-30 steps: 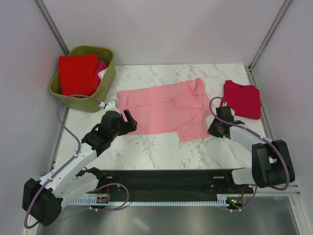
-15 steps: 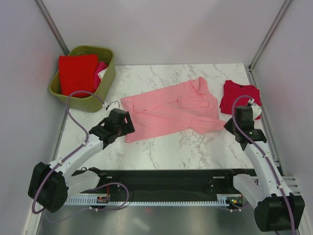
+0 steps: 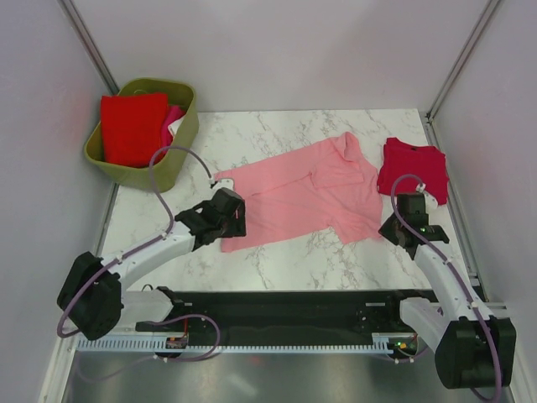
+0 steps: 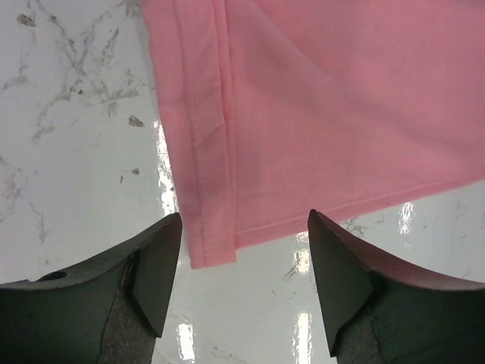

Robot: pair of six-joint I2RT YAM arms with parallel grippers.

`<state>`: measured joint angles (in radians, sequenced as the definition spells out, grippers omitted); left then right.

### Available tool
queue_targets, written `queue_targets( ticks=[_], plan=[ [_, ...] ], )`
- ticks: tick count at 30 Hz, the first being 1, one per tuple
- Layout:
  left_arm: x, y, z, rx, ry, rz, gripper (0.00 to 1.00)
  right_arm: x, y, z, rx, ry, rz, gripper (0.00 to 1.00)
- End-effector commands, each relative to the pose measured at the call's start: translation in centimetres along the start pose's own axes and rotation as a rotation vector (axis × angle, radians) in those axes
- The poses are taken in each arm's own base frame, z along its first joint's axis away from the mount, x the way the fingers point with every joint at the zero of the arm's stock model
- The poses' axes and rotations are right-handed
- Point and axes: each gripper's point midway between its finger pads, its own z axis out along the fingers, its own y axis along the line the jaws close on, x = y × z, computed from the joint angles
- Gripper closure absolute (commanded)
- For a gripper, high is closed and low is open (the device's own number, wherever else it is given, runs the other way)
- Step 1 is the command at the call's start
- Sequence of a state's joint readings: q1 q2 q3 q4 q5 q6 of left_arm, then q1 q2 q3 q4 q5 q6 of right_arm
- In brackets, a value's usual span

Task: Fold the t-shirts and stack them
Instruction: Flatten the tshirt out

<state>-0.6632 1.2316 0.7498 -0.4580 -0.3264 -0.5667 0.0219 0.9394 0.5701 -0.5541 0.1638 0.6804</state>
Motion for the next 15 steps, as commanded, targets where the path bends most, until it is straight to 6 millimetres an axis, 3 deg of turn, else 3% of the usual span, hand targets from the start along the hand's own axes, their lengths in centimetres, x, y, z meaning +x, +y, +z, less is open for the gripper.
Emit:
queue_targets(
  ticks=[1,10,15],
  plan=[
    [0.5,0.0,0.0,-0.072,0.020,0.087,0.27,-0.5,1.3,0.4,-0.059,-0.012,0.009,1.00],
    [3.0,0.9,2.1,-0.216,0.139,0.176,0.53,0.1,1.8,1.2,-0.084,0.015,0.003,1.00],
    [3.7,0.7,2.5,-0.217,0.174,0.190,0.55,0.2,1.8,1.5,-0.079,0.021,-0.003,1.00]
  ],
)
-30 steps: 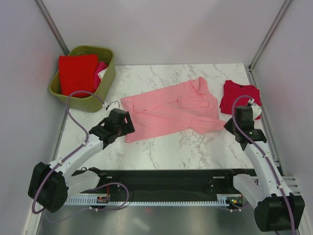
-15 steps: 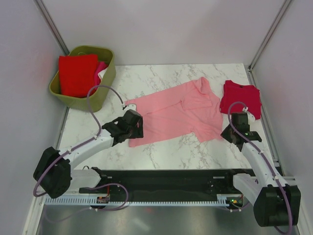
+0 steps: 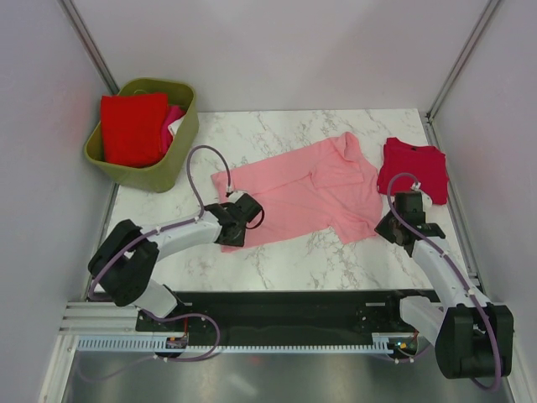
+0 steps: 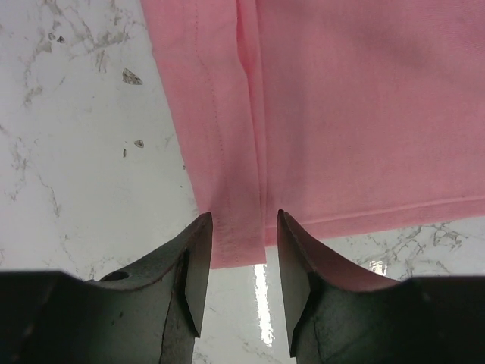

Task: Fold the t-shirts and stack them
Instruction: Flatten the tshirt out

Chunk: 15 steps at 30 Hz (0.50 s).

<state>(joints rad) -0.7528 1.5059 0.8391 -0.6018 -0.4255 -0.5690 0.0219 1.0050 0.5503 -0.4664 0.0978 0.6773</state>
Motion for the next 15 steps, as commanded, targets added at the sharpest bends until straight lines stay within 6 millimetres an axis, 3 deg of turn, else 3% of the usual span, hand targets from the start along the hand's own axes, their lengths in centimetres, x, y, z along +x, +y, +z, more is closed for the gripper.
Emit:
queue_targets(
  ticks=[1,6,10,15],
  plan=[
    [-1.0,-0.3,-0.4,-0.017,-0.025,-0.003,0.52,-0.4,0.5,0.3,-0.026,-0.015,-0.003,1.00],
    [-0.1,-0.1,-0.2,-0.033,0.001,0.017,0.54,-0.3,0.6,0.5,-0.030,-0.010,0.001,1.00],
    [0.3,0.5,0.1,-0.070,0.014,0.020,0.62,0.0,0.6,0.6,-0.032,-0.003,0.003,1.00],
    [0.2,2.1,0.2,-0.125,0.010,-0.049,0.65,0.0,0.5,0.7,-0.025,-0.002,0.005,1.00]
  ],
)
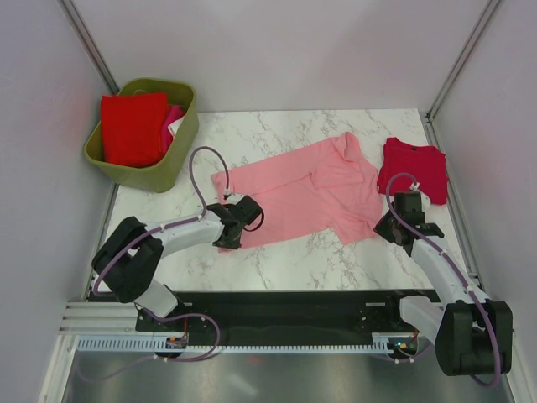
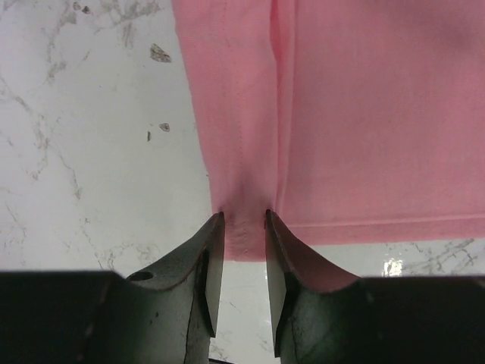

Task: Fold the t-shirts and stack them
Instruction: Flatten the tshirt out

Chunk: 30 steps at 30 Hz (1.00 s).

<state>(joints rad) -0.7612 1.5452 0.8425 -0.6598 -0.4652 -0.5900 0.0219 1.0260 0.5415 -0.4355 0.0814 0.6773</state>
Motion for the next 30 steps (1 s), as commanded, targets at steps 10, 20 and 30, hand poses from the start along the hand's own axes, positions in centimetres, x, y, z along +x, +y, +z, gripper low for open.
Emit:
queue_targets(
  ticks=[10,20,30],
  plan=[
    [-1.7,5.3,0.9,0.019,-0.004,-0.329,0.76,-0.6,0.6,-0.3,-0.030,-0.028,0.025,1.00],
    [-5.2,4.2,-4.3,0.217,-0.231,-0.364,0.48,-0.2,0.5,-0.1,-0.028,-0.014,0.018,1.00],
    [-3.0,0.3,-2.1,0.065,-0.101,-0.108,0.30,-0.1,0.7,-0.1,-0.037,-0.006,0.015,1.00]
  ],
)
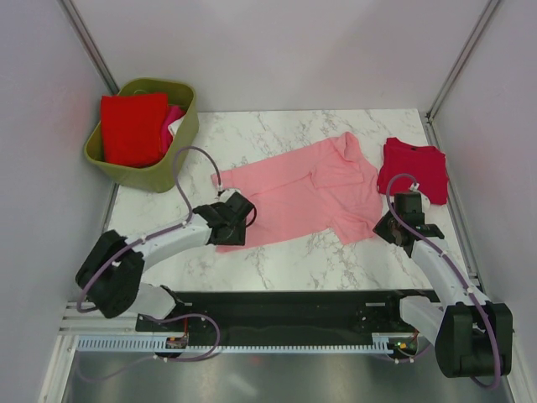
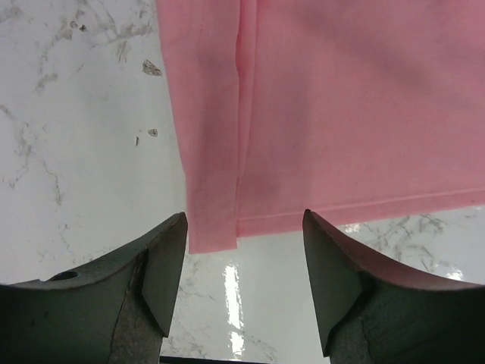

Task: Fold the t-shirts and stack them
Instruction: Flatten the tshirt out

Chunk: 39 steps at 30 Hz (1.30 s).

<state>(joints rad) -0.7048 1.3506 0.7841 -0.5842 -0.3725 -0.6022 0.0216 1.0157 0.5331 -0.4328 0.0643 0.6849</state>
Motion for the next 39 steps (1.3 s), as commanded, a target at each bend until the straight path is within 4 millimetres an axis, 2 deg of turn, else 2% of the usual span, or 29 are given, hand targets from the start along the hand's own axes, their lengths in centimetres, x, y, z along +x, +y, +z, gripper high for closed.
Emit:
queue_targets(
  ticks=[1,2,6,12,17,19,23,25,26,30,34,36,37,38,39],
  plan=[
    [-1.0,0.9,0.6,-0.139,-0.007,0.054,0.30,-0.5,0.6,-0.1,-0.025,-0.015,0.007,1.00],
    [-0.5,1.4,1.2,-0.190,0.031,0.076,0.30,-0.4,0.6,-0.1,-0.027,-0.013,0.007,1.00],
    [-0.6,3.1,1.8,-0.314,0.042,0.070,0.28,-0.4,0.7,-0.1,-0.029,-0.013,0.007,1.00],
    [-0.5,4.5,2.5,-0.345,0.078,0.042,0.29,-0.5,0.5,-0.1,-0.022,-0.017,0.010,1.00],
    [0.6,5.4,3.7,-0.353,0.164,0.052,0.29,-0.7,0.6,-0.3,-0.021,-0.027,0.021,1.00],
    [0.6,6.1,3.8,-0.359,0.176,0.015,0.29,-0.8,0.6,-0.3,-0.022,-0.031,0.026,1.00],
    [-1.0,7.4,2.9,-0.281,0.086,-0.130,0.29,-0.8,0.5,-0.3,-0.016,-0.030,0.020,1.00],
    [-1.5,8.6,2.7,-0.270,0.059,-0.203,0.29,-0.9,0.4,-0.3,-0.010,-0.032,0.022,1.00],
    [-1.2,9.0,2.6,-0.268,0.054,-0.220,0.29,-0.8,0.3,-0.2,-0.006,-0.032,0.022,1.00],
    [-2.7,9.8,2.3,-0.219,-0.009,-0.328,0.28,-1.0,0.3,-0.4,-0.008,-0.038,0.030,1.00],
    [-3.1,10.0,2.9,-0.154,-0.013,-0.401,0.28,-1.2,0.4,-0.6,-0.017,-0.042,0.036,1.00],
    [-2.8,10.9,3.0,-0.167,-0.016,-0.454,0.28,-1.4,0.4,-0.7,-0.016,-0.045,0.035,1.00],
    [-3.6,11.0,2.5,-0.146,-0.064,-0.482,0.28,-1.4,0.4,-0.7,-0.017,-0.044,0.029,1.00],
    [-3.1,11.3,2.5,-0.143,-0.073,-0.501,0.28,-1.4,0.4,-0.7,-0.017,-0.044,0.029,1.00],
    [-3.4,11.8,2.3,-0.130,-0.101,-0.526,0.29,-1.3,0.4,-0.7,-0.016,-0.040,0.027,1.00]
  ],
)
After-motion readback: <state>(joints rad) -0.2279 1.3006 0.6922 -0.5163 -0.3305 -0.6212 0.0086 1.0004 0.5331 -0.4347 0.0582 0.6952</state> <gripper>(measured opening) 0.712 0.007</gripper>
